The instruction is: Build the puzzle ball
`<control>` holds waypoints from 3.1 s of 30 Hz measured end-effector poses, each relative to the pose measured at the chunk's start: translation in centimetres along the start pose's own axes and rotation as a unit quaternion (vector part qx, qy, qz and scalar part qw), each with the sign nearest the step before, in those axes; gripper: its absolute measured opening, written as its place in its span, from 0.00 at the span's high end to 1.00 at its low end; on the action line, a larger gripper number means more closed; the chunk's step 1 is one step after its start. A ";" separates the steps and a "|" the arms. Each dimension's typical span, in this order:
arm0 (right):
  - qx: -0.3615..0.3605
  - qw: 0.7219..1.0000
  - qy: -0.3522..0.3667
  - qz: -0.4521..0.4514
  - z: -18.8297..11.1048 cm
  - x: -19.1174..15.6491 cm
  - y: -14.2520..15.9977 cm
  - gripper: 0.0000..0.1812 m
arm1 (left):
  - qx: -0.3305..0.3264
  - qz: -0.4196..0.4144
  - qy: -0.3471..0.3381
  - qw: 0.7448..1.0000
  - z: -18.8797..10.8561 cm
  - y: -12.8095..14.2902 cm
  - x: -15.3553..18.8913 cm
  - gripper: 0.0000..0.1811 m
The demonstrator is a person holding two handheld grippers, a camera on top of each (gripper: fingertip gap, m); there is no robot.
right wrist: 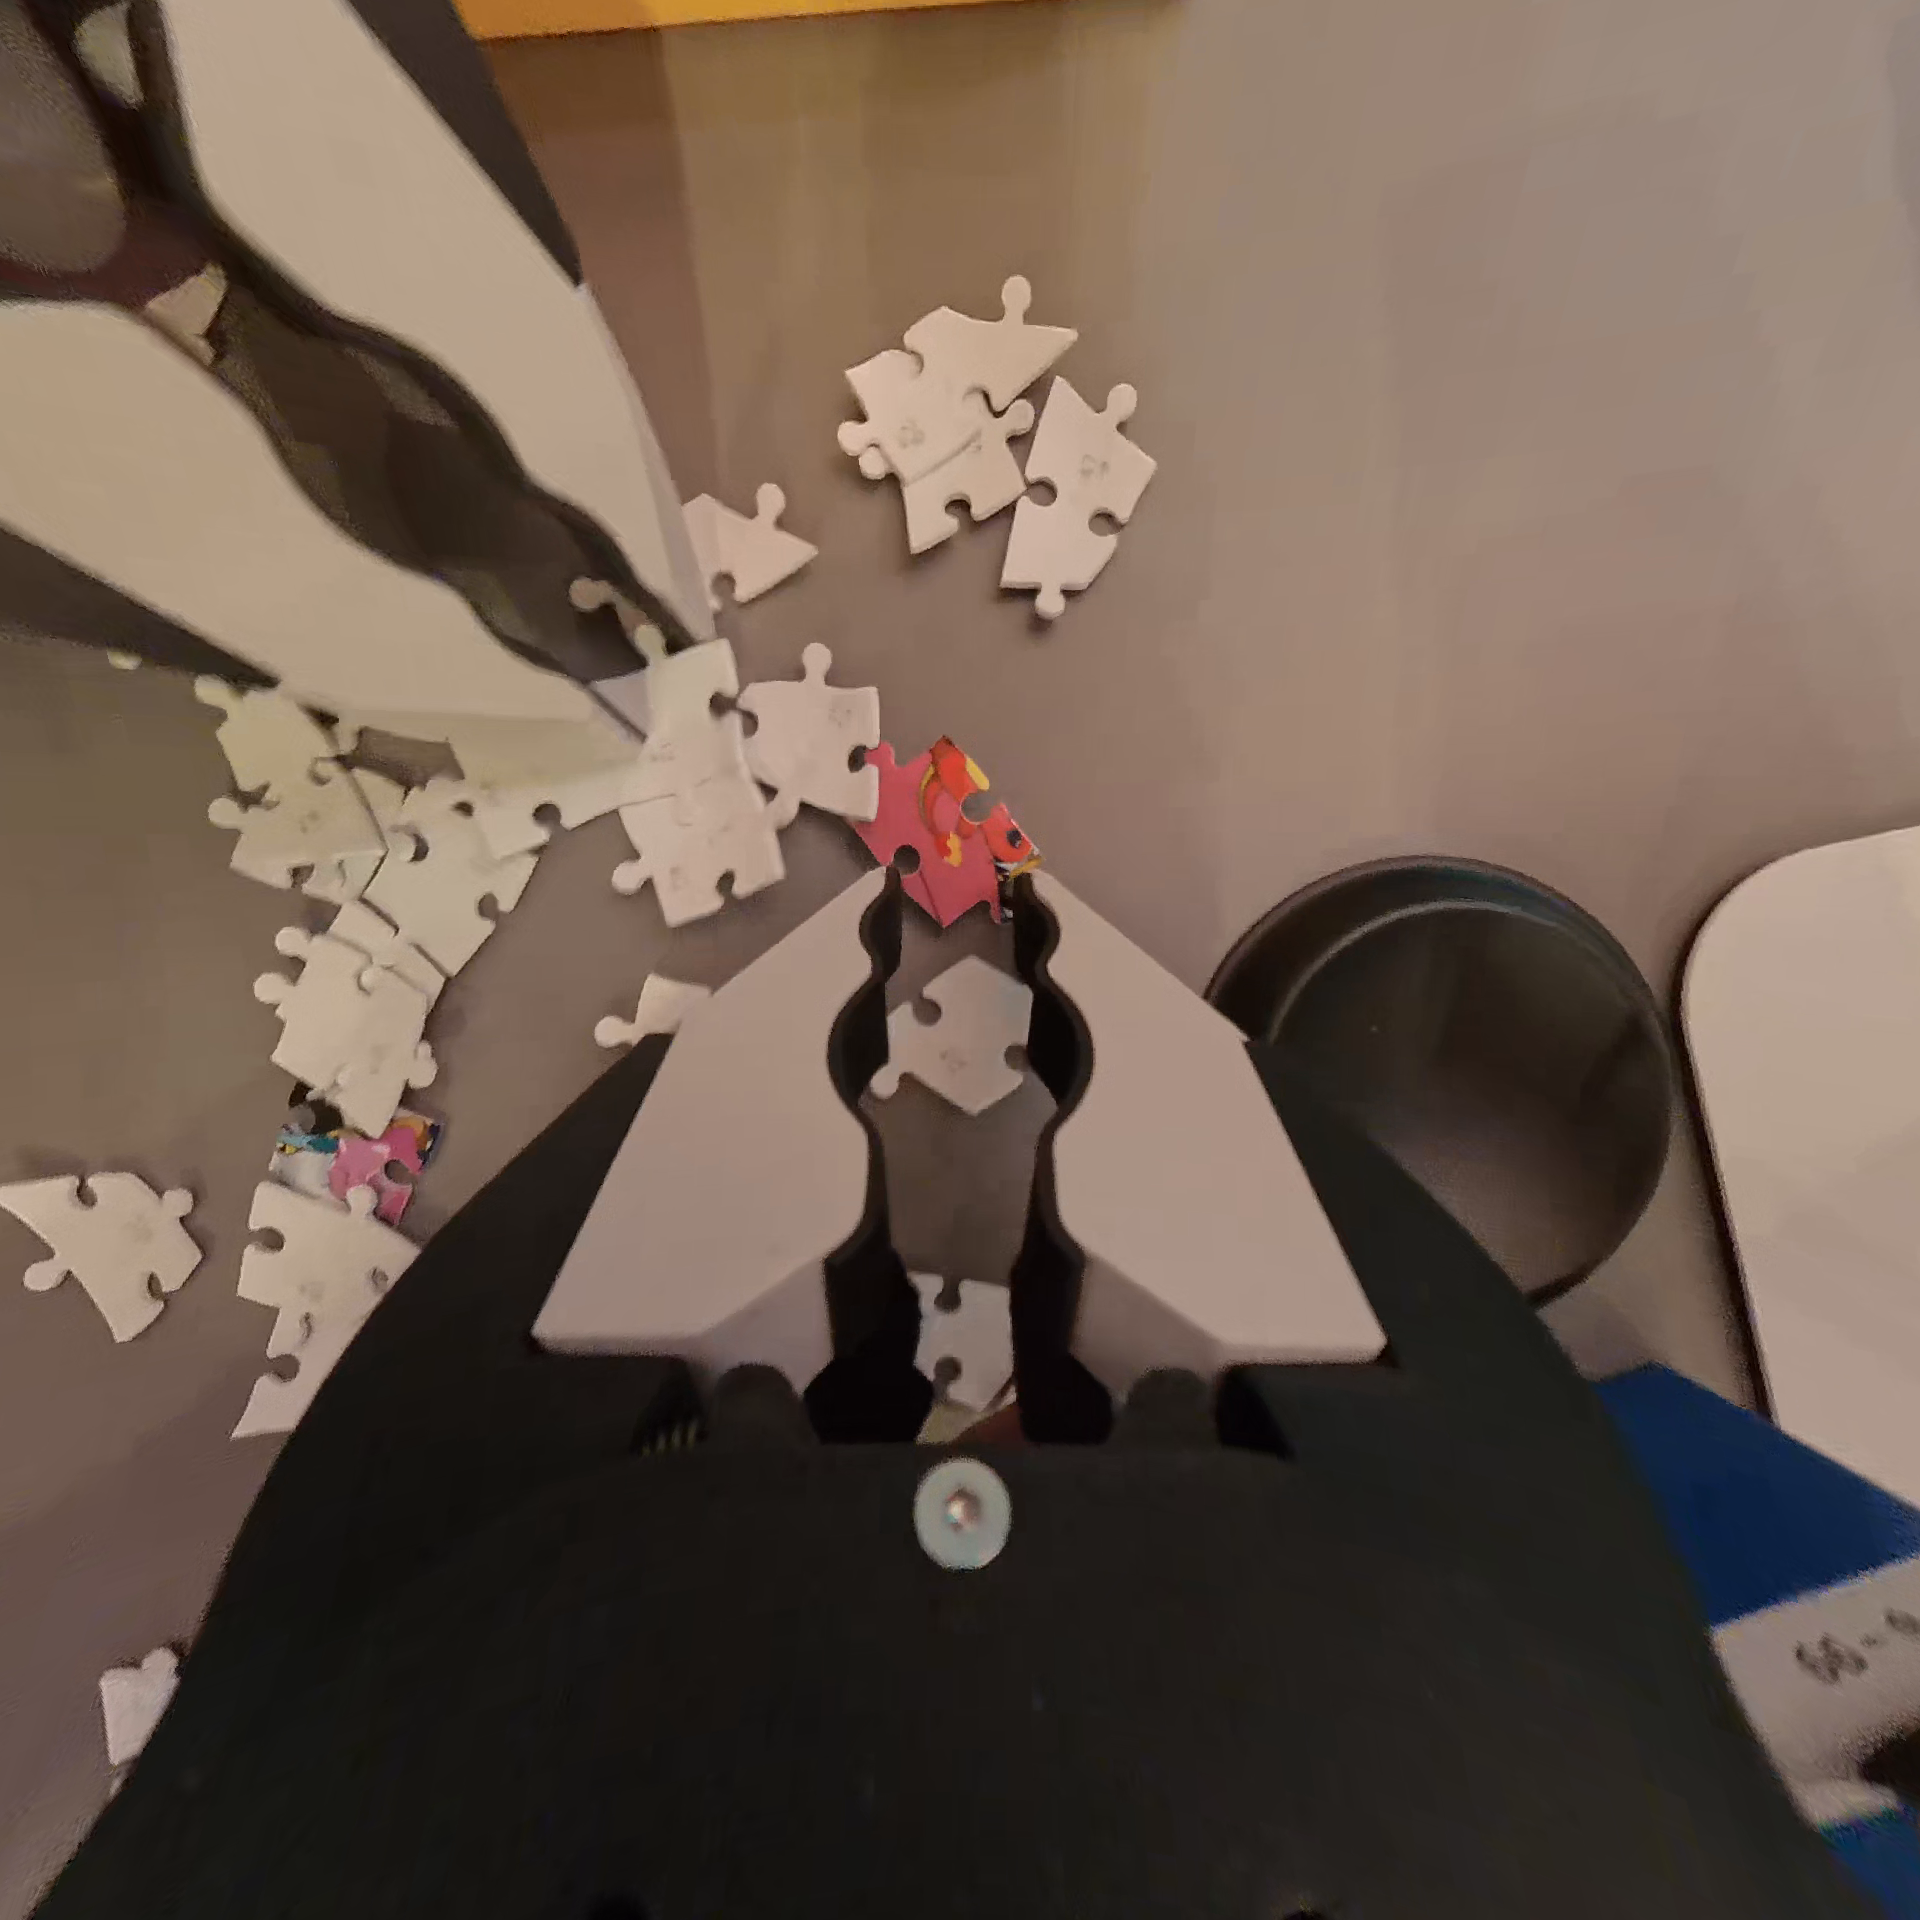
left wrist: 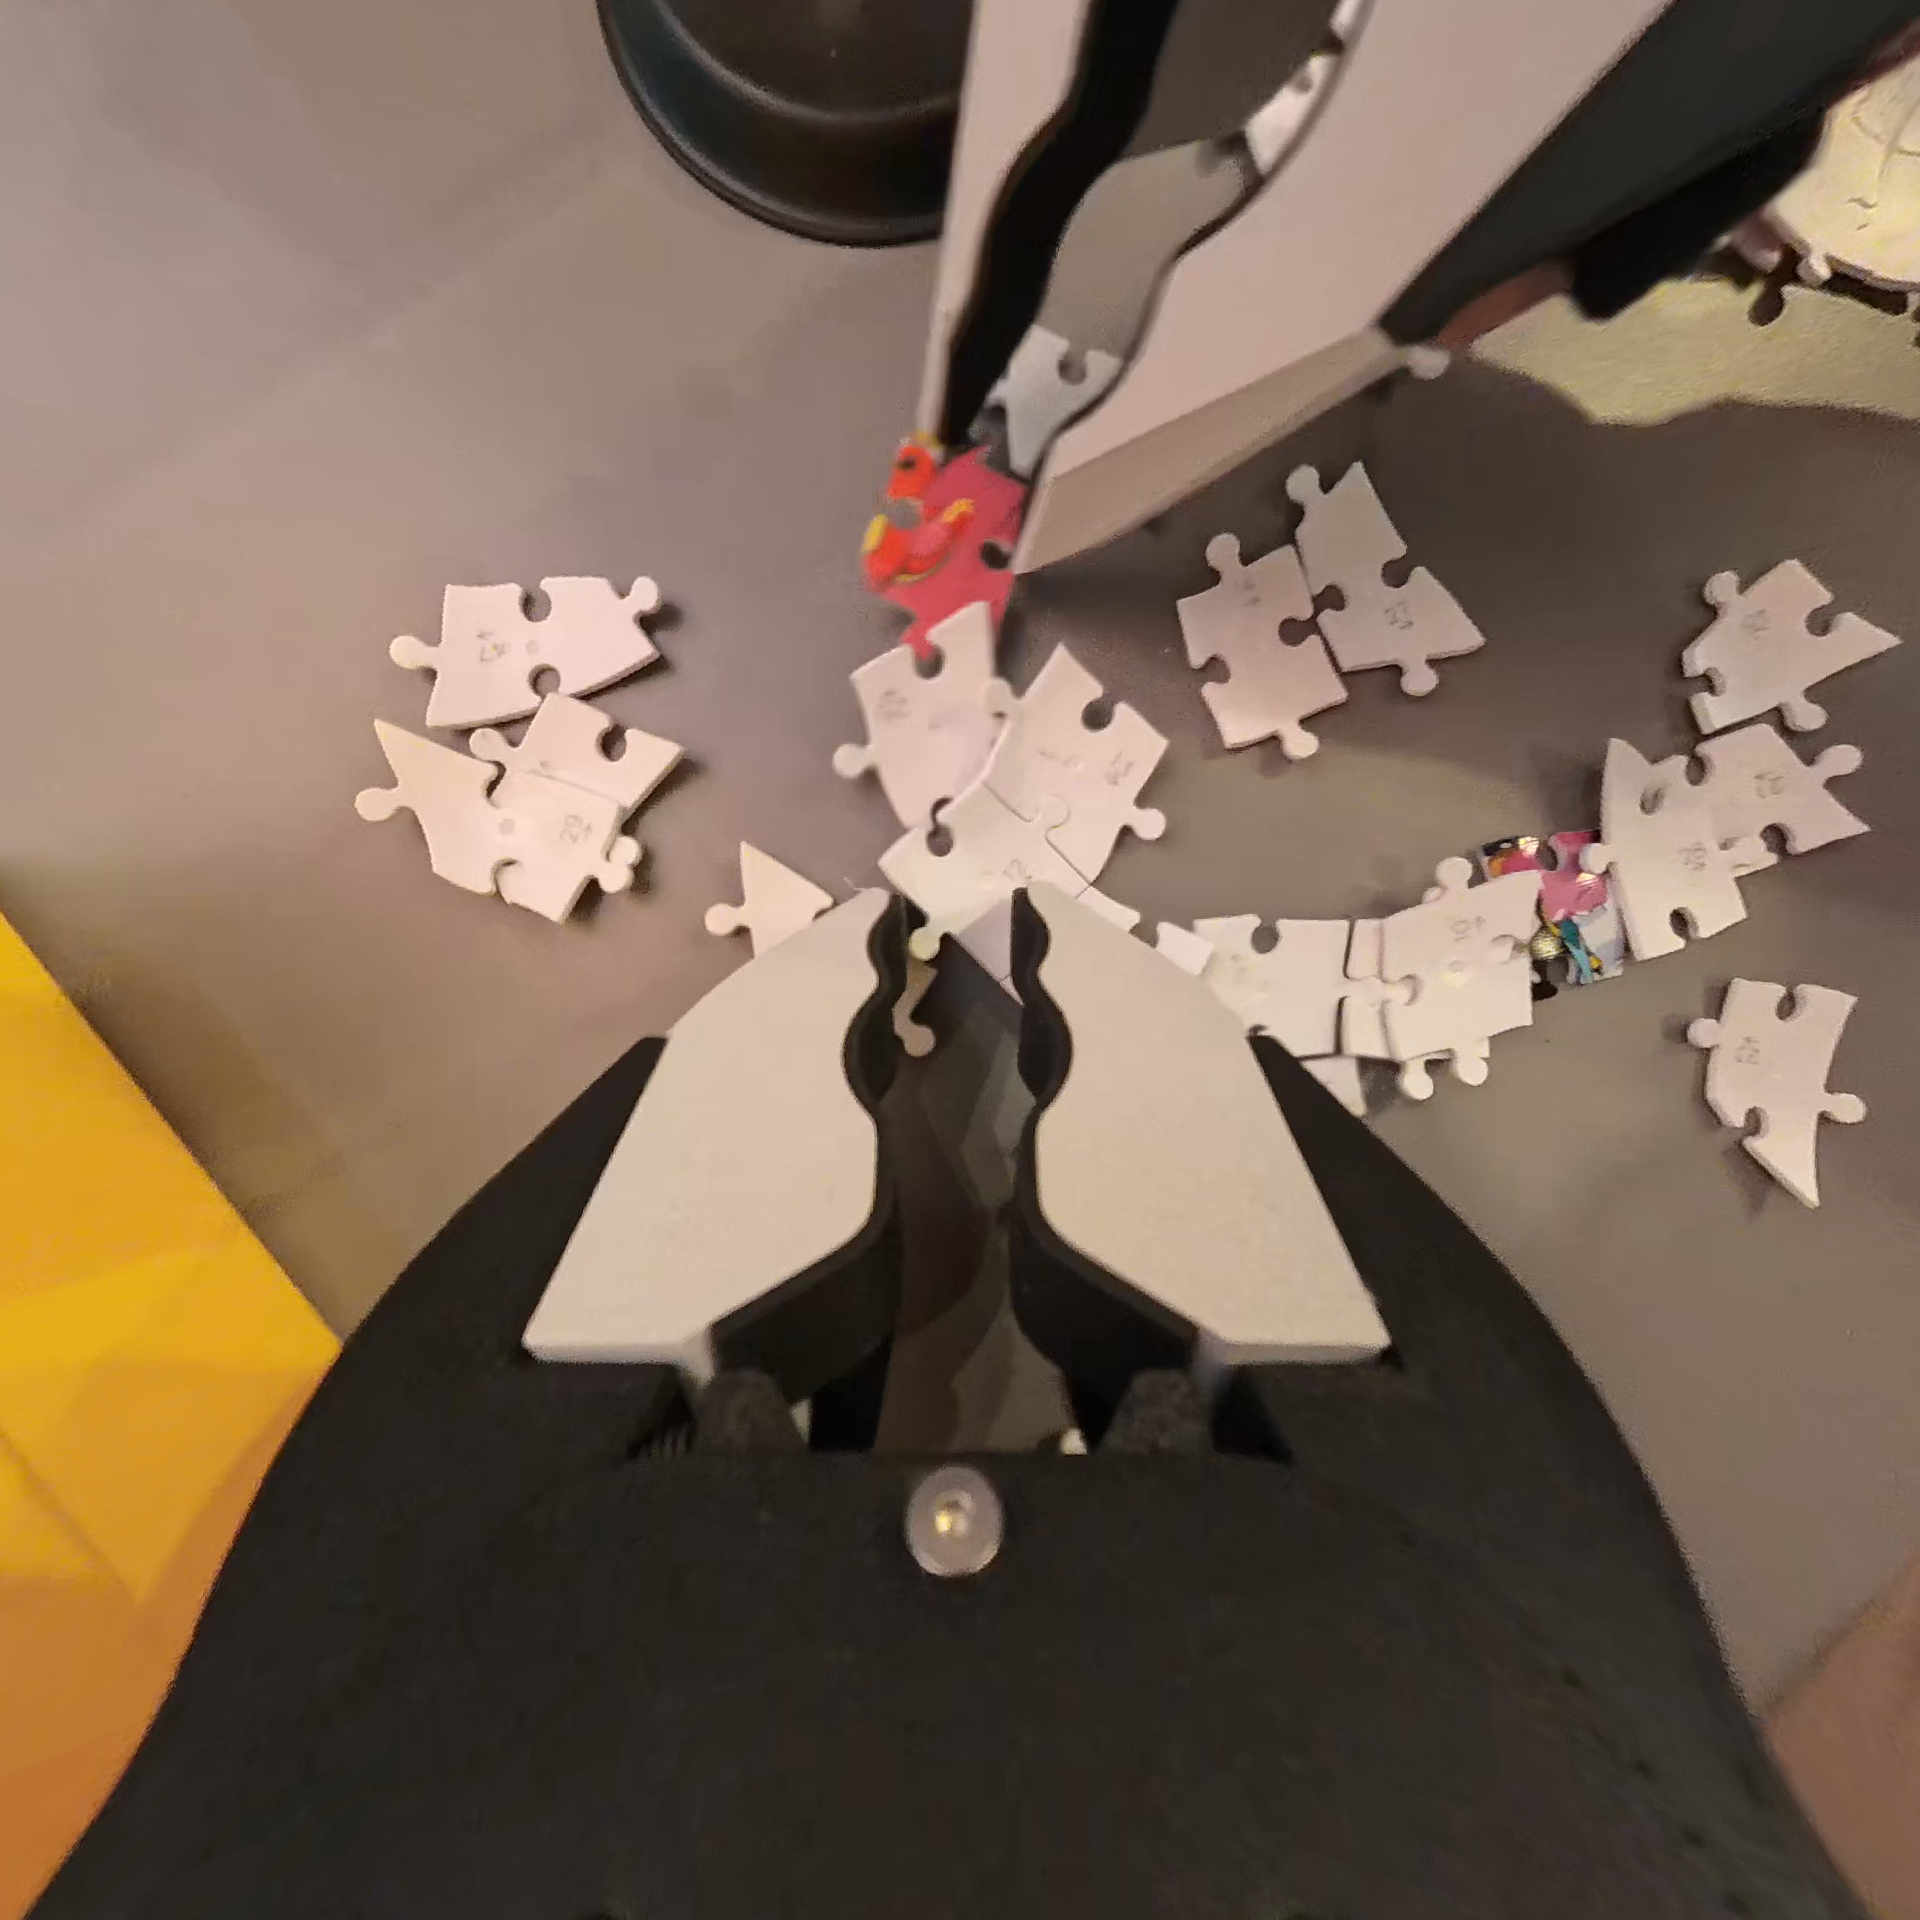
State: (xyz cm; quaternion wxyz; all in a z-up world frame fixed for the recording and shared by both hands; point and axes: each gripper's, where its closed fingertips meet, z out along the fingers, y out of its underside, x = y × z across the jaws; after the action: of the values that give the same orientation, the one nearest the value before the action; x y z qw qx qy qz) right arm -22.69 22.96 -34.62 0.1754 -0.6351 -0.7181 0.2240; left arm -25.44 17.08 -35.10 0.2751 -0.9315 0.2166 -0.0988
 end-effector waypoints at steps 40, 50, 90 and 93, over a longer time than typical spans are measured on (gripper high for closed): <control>0.258 0.901 -0.128 0.325 -14.6 -4.4 5.7 0.85 | 0.225 0.525 -0.284 0.770 -3.0 -11.9 12.9 0.99; 0.264 0.873 -0.236 0.334 -14.4 -7.0 4.8 0.96 | 0.236 0.528 -0.276 0.768 -2.6 -11.8 13.4 0.93; 0.036 0.985 0.117 0.121 -8.4 3.3 12.0 0.88 | 0.136 0.360 -0.123 0.915 2.6 -6.8 7.9 0.82; 0.051 0.987 0.093 0.124 -11.1 1.9 11.9 0.87 | 0.137 0.356 -0.124 0.916 2.4 -6.8 7.7 0.82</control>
State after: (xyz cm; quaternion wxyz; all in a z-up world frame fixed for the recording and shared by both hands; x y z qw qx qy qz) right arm -7.08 27.02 -31.81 0.2445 -0.7276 -0.6020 0.2199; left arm -15.55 19.80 -32.84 0.4420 -0.7506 0.4823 0.0930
